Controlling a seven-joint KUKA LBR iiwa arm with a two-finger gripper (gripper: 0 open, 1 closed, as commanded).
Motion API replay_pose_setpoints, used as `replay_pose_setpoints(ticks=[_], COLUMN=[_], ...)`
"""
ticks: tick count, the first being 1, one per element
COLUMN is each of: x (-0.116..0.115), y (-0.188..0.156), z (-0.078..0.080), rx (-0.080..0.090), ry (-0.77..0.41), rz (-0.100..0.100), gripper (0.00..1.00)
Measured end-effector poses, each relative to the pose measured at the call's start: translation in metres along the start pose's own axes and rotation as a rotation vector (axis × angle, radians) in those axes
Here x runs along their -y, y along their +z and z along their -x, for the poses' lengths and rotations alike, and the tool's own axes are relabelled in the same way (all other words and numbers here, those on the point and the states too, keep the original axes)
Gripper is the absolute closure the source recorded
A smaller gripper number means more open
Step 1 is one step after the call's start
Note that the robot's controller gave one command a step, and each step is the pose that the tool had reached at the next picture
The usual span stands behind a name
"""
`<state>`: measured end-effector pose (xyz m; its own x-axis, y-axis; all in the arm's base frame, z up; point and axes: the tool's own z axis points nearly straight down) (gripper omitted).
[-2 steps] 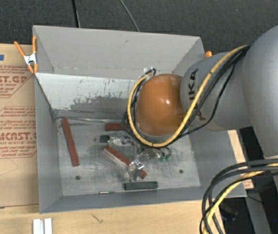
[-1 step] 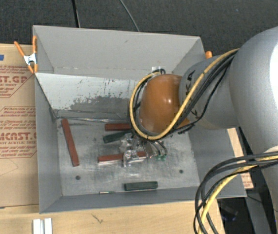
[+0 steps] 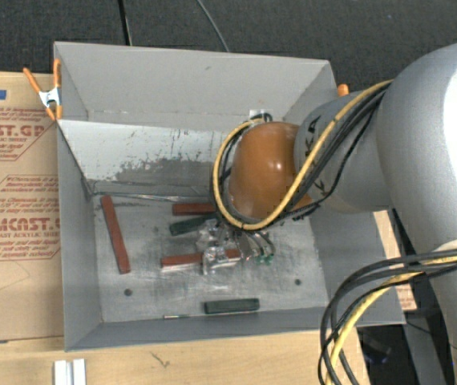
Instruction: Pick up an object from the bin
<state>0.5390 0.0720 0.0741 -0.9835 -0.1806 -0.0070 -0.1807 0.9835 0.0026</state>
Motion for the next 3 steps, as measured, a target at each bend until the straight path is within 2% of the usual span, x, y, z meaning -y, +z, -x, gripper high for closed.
replay_pose_setpoints(ticks=[1, 2, 3], x=[-0.019, -0.020, -0.016], y=[-0.118, -0.118, -0.173], z=[0.010, 0.010, 0.010], rx=[-0.005, -0.005, -0.009], ry=[-0.079, -0.079, -0.152], rz=[-0.001, -0.001, -0.001], gripper=[1.00, 1.00, 1.00])
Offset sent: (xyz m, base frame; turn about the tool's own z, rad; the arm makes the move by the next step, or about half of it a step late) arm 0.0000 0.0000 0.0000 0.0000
